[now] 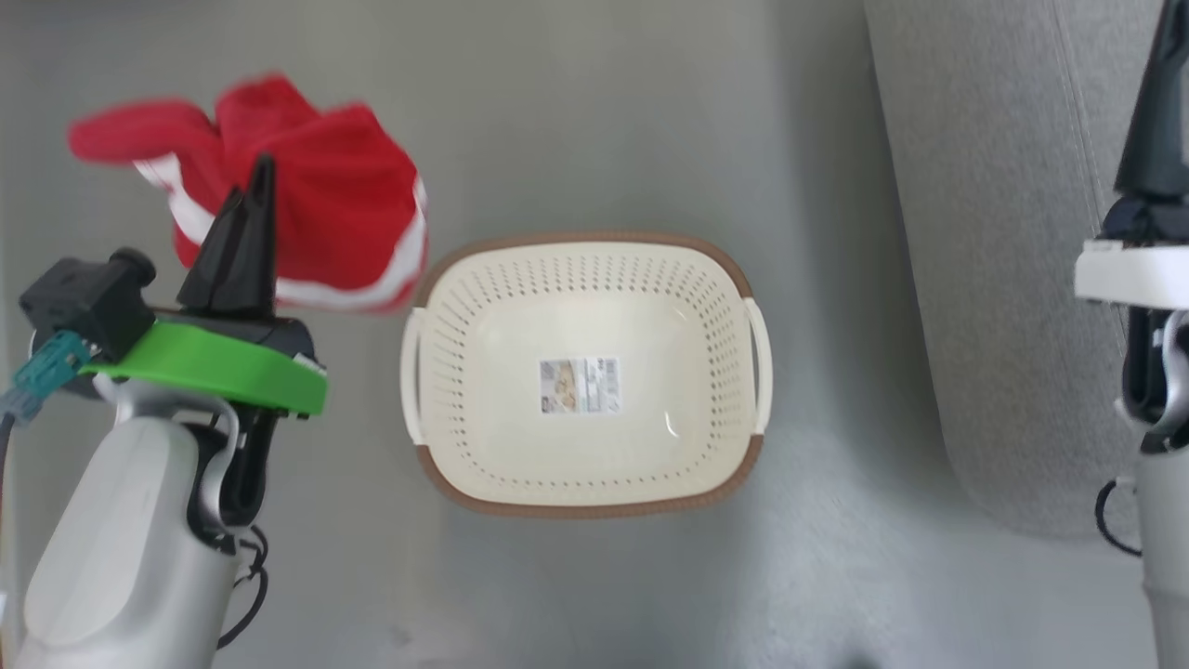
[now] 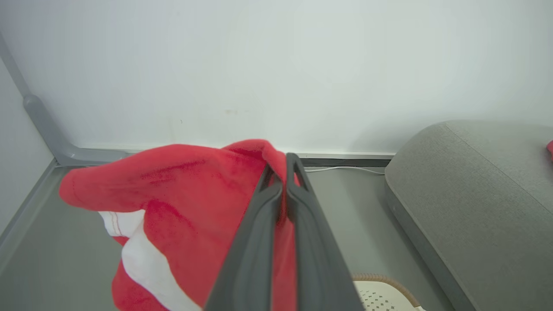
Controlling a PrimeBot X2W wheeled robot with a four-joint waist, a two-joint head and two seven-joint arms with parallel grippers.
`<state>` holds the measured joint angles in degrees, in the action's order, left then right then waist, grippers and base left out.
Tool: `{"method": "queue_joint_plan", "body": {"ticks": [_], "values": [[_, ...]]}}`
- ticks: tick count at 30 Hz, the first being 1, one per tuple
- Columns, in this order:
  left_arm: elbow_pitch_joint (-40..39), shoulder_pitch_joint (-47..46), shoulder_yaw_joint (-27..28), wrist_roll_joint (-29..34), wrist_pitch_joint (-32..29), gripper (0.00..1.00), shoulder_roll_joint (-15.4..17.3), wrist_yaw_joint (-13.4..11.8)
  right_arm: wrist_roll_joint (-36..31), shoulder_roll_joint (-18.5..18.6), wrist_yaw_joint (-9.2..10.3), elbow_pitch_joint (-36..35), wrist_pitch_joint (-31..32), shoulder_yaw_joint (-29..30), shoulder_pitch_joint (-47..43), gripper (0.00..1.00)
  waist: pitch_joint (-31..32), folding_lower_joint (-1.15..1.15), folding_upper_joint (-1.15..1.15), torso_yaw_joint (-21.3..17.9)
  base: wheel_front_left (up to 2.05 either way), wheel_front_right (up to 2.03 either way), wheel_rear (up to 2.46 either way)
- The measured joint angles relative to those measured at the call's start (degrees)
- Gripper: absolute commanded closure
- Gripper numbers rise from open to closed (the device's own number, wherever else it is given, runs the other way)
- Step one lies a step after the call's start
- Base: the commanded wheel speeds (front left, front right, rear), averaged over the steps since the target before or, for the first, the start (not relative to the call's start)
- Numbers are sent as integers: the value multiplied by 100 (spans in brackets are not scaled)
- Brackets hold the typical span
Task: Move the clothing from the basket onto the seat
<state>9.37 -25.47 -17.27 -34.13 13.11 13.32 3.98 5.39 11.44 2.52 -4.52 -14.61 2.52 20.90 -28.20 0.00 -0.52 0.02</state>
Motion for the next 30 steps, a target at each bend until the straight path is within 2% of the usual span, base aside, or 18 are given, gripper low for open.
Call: {"method": "queue_joint_plan", "body": {"ticks": [6,12,30], "values": [[-48,415,179,4,5,100,188,-88,21,-222,-108,225,1,-163,-439,0,563,0,0,276,0,0,0],[-132,829,210,-4,7,100,259,-108,29,-338,-202,409,1,-288,-818,0,1135,0,0,393,0,0,0],[-482,1986,-3,-151,-355,100,396,-156,29,-542,-379,825,1,-442,-2004,0,2682,0,0,315,0,0,0]]}}
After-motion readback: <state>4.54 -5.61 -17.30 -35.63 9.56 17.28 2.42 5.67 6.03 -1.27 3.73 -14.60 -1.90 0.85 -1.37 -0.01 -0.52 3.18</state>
